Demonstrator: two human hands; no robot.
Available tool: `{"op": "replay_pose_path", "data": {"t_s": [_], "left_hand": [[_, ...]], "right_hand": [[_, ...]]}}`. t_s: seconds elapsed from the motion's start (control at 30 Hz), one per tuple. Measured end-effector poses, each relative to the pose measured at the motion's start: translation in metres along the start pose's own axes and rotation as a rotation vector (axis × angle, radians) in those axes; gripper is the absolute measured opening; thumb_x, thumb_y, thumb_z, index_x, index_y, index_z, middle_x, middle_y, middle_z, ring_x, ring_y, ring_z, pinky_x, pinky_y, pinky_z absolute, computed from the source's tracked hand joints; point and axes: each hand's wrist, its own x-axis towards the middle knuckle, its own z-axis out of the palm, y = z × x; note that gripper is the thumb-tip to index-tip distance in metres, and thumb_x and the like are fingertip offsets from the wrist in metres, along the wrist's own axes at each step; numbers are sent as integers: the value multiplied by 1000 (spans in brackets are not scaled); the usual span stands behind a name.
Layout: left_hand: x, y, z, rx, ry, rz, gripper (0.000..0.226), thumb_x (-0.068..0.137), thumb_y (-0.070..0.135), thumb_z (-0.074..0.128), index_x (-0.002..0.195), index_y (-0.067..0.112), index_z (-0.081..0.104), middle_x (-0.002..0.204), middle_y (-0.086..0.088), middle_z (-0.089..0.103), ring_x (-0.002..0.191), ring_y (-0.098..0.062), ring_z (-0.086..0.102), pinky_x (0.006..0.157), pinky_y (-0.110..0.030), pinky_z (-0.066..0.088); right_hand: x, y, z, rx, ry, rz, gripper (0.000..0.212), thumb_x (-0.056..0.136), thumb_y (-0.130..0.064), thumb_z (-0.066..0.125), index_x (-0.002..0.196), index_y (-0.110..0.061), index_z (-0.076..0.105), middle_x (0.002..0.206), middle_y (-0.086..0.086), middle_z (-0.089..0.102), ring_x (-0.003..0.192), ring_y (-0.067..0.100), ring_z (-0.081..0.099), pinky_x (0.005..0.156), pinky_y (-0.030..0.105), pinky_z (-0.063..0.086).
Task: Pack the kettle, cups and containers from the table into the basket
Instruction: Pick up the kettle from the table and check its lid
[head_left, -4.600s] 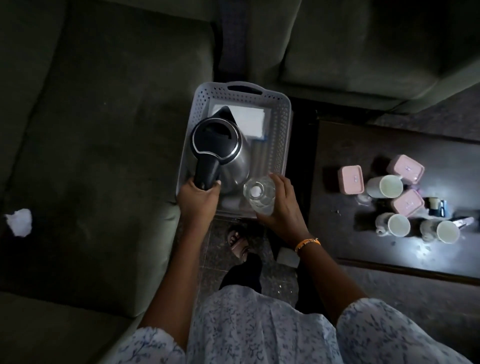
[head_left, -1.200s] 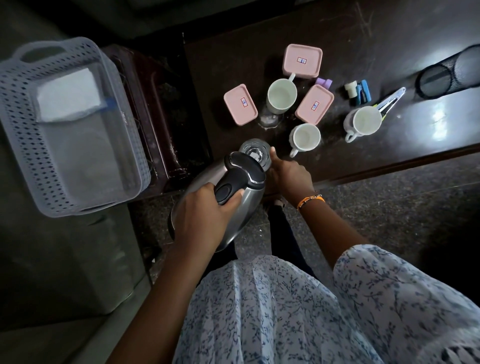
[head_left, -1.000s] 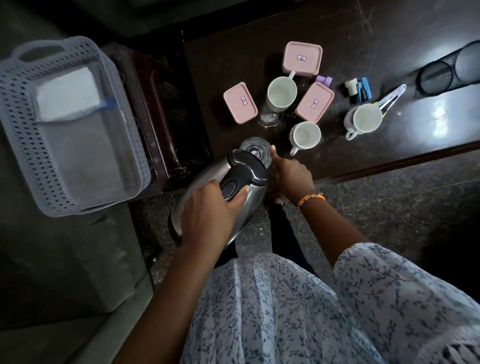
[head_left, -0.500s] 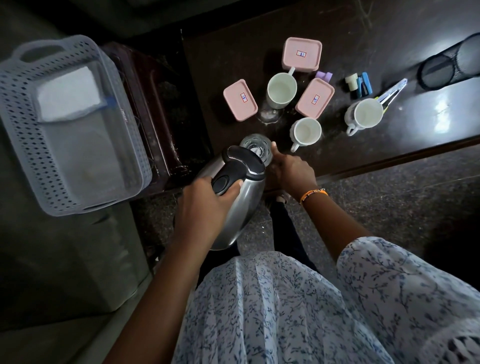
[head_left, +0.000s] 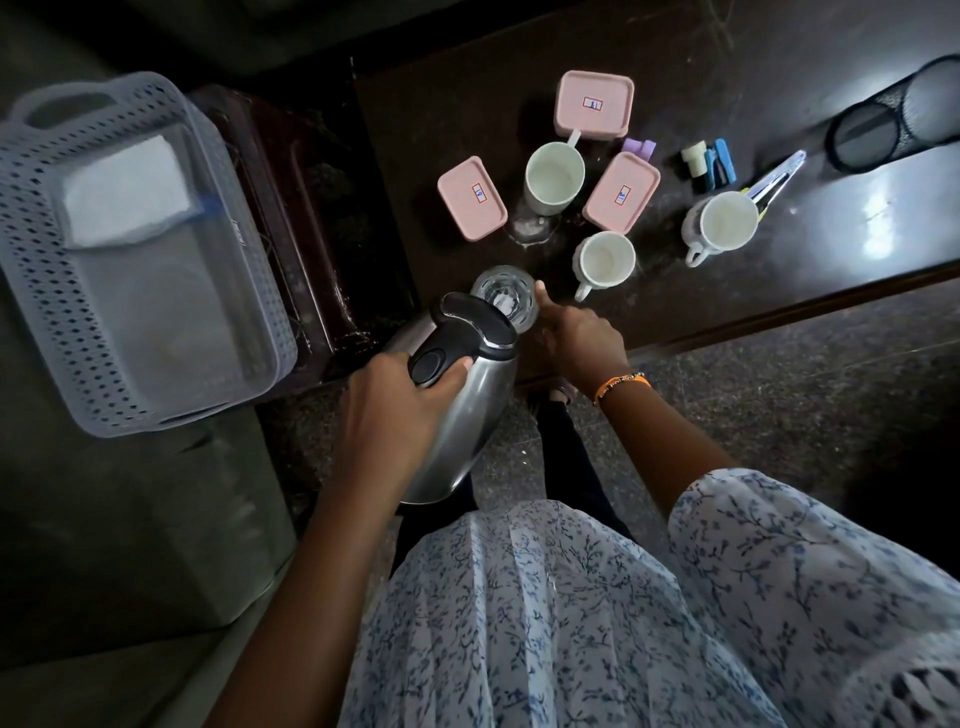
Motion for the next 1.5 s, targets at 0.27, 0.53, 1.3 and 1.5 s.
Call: {"op": "replay_pose_path", "data": {"t_s": [0.27,0.53,1.3,1.5], "left_hand": [[5,0,1,28,12,4,46,74,60,61,81,14,67,80,-8,69,78,-31,64,59,-28,40],[7,-1,1,31,24,-10,49,74,59,61,88,12,68,85,-9,70,82,-32,64,63,-30,43],[4,4,-1,100,-8,-7,50,75,61,59,93,14,66,93,-10,69,89,-34,63,74,-42,54],[0,9,1,92,-14,-8,49,77,57,61,95,13,66,94,-10,70,87,-31,64,74,-42,55]], "right_hand": [[-1,1,1,15,6,5,59,93,-22,40,145,-39,18,114,23,60,104,42,59,87,46,48],[-3,0,0,12,16,-3,60,93,-21,41,146,-38,17,116,22,60,105,42,58,87,45,48],[-2,-8,0,-82,35,-4,55,96,-29,39,147,-31,18,116,22,61,104,43,60,83,45,49],[0,-6,4,-95,60,0,56,94,-22,39,146,-30,18,114,22,62,101,42,62,81,44,49]]}}
